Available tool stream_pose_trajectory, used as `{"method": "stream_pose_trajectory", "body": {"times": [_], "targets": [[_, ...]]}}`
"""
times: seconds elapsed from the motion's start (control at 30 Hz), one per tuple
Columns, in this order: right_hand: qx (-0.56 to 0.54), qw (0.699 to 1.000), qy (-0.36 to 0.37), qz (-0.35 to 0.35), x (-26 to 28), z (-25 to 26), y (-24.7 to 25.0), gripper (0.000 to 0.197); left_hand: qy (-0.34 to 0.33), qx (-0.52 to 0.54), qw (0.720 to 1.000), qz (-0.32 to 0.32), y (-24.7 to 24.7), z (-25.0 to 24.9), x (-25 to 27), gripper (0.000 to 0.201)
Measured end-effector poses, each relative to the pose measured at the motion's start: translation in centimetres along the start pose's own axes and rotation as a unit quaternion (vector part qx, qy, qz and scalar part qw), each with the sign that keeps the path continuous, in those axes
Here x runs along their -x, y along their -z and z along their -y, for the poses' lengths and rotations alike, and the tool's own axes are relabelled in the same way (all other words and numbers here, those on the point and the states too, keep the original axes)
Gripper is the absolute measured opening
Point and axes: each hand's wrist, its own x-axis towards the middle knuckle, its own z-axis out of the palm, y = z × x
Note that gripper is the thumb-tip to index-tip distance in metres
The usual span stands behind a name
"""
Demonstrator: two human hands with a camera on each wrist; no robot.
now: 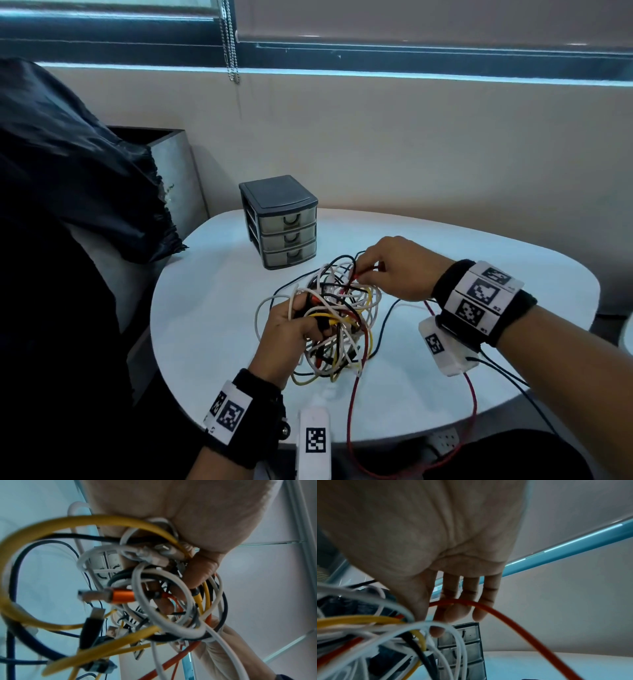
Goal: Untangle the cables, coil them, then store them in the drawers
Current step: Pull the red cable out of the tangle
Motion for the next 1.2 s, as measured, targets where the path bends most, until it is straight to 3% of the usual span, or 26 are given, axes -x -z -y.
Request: {"method": "stream_pose_trajectory", "body": {"times": [0.07,0.13,0.23,0.3,0.37,0.47,0.53,0.6,0.67,0.73,0.8,0.9,1.03,1.2], "targets": [[-0.01,0.999,-0.023,-0.04,-0.1,-0.3,0.8,0.02,0.01,0.016,1.0,-0.004,0.1,-0.1,0.1,0.025],[-0.027,0.989,-0.07,-0.126,-0.3,-1.4,1.9,0.021,0.021,0.034,0.999,-0.017,0.5,-0.2,0.0,0.021],[-0.078,0.954,-0.123,-0.264,-0.7,-3.6,3.3,0.022,0.031,0.046,0.997,-0.044,1.6,-0.3,0.0,0.018],[-0.121,0.928,-0.152,-0.318,-0.9,-5.2,4.1,0.021,0.043,0.078,0.994,-0.065,2.4,-0.3,0.0,0.018],[-0.137,0.92,-0.183,-0.318,-1.1,-6.7,4.6,0.021,0.053,0.128,0.987,-0.084,2.9,-0.4,-0.1,0.023],[-0.144,0.928,-0.241,-0.244,-1.5,-8.3,3.5,0.027,0.056,0.188,0.975,-0.101,3.2,-0.6,-0.3,0.031],[-0.081,0.943,-0.278,-0.165,-1.6,-8.4,1.6,0.043,0.054,0.216,0.97,-0.101,3.1,-0.8,-0.4,0.028],[-0.032,0.954,-0.266,-0.13,-1.2,-6.9,-1.0,0.048,0.051,0.237,0.966,-0.094,3.0,-1.1,-0.5,0.025],[-0.079,0.96,-0.214,-0.165,0.0,-4.0,-4.1,0.03,0.051,0.258,0.962,-0.08,3.0,-1.2,-0.5,0.025],[-0.21,0.952,-0.138,-0.177,1.8,-0.5,-6.9,0.031,0.05,0.282,0.956,-0.06,3.1,-1.1,-0.5,0.022],[-0.335,0.923,-0.086,-0.169,3.3,2.6,-8.9,0.032,0.042,0.296,0.954,-0.03,3.2,-1.1,-0.5,0.023],[-0.441,0.879,-0.07,-0.169,3.7,4.8,-9.9,0.009,0.049,0.283,0.958,-0.018,2.8,-1.1,-0.5,0.019],[-0.448,0.87,-0.104,-0.178,2.7,3.6,-9.0,0.014,0.075,0.248,0.965,-0.027,2.7,-0.8,-0.4,0.016],[-0.372,0.872,-0.156,-0.276,2.0,-0.8,-5.7,0.018,0.078,0.222,0.968,-0.088,4.4,-0.1,-0.9,0.025]]}}
